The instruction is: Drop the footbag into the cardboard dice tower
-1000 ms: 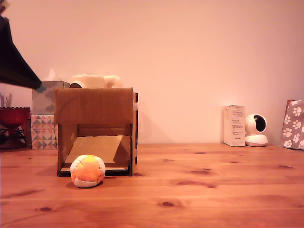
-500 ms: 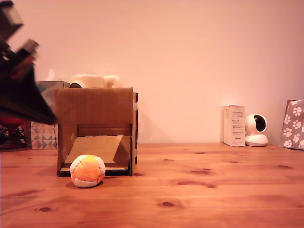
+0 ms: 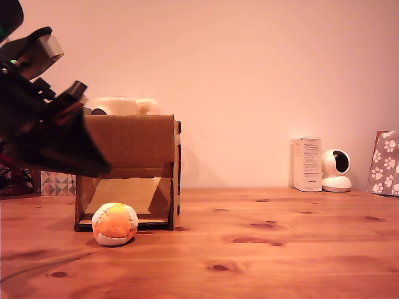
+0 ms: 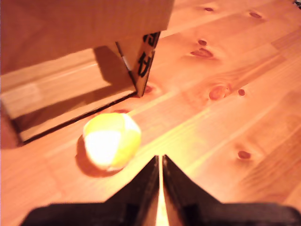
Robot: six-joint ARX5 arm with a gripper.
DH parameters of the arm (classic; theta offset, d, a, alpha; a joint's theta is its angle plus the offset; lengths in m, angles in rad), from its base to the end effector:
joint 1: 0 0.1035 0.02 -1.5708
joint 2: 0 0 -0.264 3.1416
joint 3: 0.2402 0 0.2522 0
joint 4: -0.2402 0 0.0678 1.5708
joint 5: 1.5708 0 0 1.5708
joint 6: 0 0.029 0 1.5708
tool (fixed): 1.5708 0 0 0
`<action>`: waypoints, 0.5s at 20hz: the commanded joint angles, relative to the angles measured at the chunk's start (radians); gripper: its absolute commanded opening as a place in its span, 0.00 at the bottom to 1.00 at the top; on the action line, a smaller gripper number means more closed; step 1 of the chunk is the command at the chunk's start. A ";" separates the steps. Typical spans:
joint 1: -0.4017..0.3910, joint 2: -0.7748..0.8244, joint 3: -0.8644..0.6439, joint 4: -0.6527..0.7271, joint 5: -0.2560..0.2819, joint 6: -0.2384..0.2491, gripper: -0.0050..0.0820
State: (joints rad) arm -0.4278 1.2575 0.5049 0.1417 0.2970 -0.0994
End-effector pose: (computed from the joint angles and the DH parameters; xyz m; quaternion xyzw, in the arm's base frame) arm 0.2118 -0.1059 0.1762 -0.0247 0.3165 -0.3228 0.8916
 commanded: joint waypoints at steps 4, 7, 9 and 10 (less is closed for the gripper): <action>-0.002 0.043 -0.008 0.059 -0.057 0.003 0.93; -0.002 0.114 -0.008 0.126 -0.068 0.022 0.93; -0.002 0.177 -0.008 0.178 -0.068 0.028 0.93; -0.002 0.210 -0.008 0.207 -0.068 0.031 0.93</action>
State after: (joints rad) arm -0.4278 1.4494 0.5049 0.3267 0.2306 -0.0761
